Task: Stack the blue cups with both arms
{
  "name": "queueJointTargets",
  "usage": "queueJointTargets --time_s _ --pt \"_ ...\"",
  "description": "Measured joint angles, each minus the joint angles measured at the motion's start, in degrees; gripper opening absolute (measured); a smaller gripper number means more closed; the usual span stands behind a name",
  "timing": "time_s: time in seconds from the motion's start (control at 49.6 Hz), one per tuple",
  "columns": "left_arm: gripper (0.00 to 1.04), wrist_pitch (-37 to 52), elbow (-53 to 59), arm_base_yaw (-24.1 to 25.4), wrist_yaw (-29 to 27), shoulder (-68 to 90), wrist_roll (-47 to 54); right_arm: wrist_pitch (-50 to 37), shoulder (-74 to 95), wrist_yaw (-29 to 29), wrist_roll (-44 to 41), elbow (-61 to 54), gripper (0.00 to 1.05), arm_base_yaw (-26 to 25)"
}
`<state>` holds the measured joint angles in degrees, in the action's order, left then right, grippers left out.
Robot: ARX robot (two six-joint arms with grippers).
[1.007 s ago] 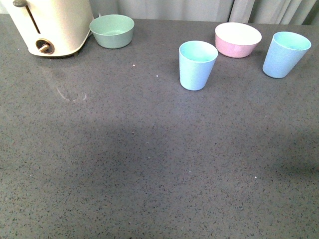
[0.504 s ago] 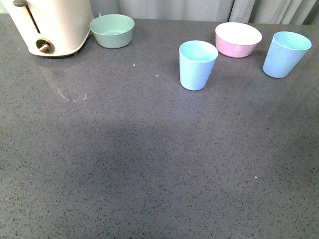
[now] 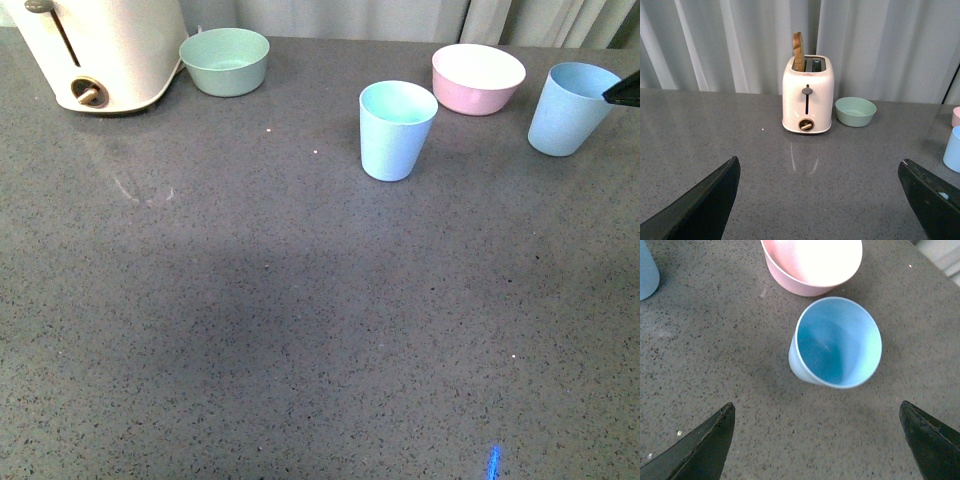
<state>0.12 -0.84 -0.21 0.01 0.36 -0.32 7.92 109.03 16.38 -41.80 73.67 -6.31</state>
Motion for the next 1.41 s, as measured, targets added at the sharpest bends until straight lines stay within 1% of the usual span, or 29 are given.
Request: queueJointTargets --time_s 0.161,0.463,0.624,0.705,0.725,0.765,0.826,0.967,0.987,1.068,1.088,1.168,1.188,1.209,1.309,1.41 --pt "0.96 0.0 0.0 0.0 0.0 0.0 0.0 2.73 5.05 -0.57 -2.19 5.68 0.96 1.62" --pt "0.96 0.0 0.0 0.0 0.0 0.0 0.0 4.76 12.79 -1.81 -4.26 12.44 0.96 4.31" --pt "0.96 0.0 0.0 0.0 0.0 0.0 0.0 5.62 15.76 -2.58 -4.37 14.95 0.95 4.83" --pt "0.96 -0.02 0.0 0.0 0.0 0.0 0.0 5.68 16.98 -3.39 -4.39 15.89 0.81 4.92" --pt "0.96 -0.02 0.0 0.0 0.0 0.0 0.0 5.68 17.35 -3.56 -4.39 16.11 0.76 4.92" --pt "0.96 -0.02 0.0 0.0 0.0 0.0 0.0 5.7 17.66 -3.67 -4.35 16.31 0.71 4.92" --pt "0.96 -0.02 0.0 0.0 0.0 0.0 0.02 6.1 17.86 -3.56 -4.07 16.59 0.58 4.92" --pt "0.96 -0.02 0.0 0.0 0.0 0.0 0.02 6.47 17.84 -2.8 -3.15 16.59 0.39 4.76" --pt "0.96 -0.02 0.0 0.0 0.0 0.0 0.0 6.58 17.81 -2.64 -2.93 16.59 0.35 4.7" --pt "0.96 -0.02 0.0 0.0 0.0 0.0 0.0 6.88 17.68 -2.03 -2.58 16.59 0.27 4.46" --pt "0.96 -0.02 0.0 0.0 0.0 0.0 0.02 7.17 17.53 -1.68 -2.56 16.57 0.22 4.33" --pt "0.96 -0.02 0.0 0.0 0.0 0.0 0.0 7.85 16.26 -0.59 -2.58 15.74 0.08 3.82" --pt "0.96 -0.02 0.0 0.0 0.0 0.0 0.0 8.2 15.54 -0.26 -2.6 15.26 0.03 3.58" --pt "0.96 -0.02 0.0 0.0 0.0 0.0 0.0 8.33 15.19 -0.2 -2.67 15.06 0.01 3.52" --pt "0.96 -0.02 0.0 0.0 0.0 0.0 0.02 9.22 12.68 0.52 -2.93 13.77 0.02 2.95" --pt "0.96 -0.02 0.0 0.0 0.0 0.0 0.02 11.17 8.0 2.47 -3.48 12.7 0.02 2.12"
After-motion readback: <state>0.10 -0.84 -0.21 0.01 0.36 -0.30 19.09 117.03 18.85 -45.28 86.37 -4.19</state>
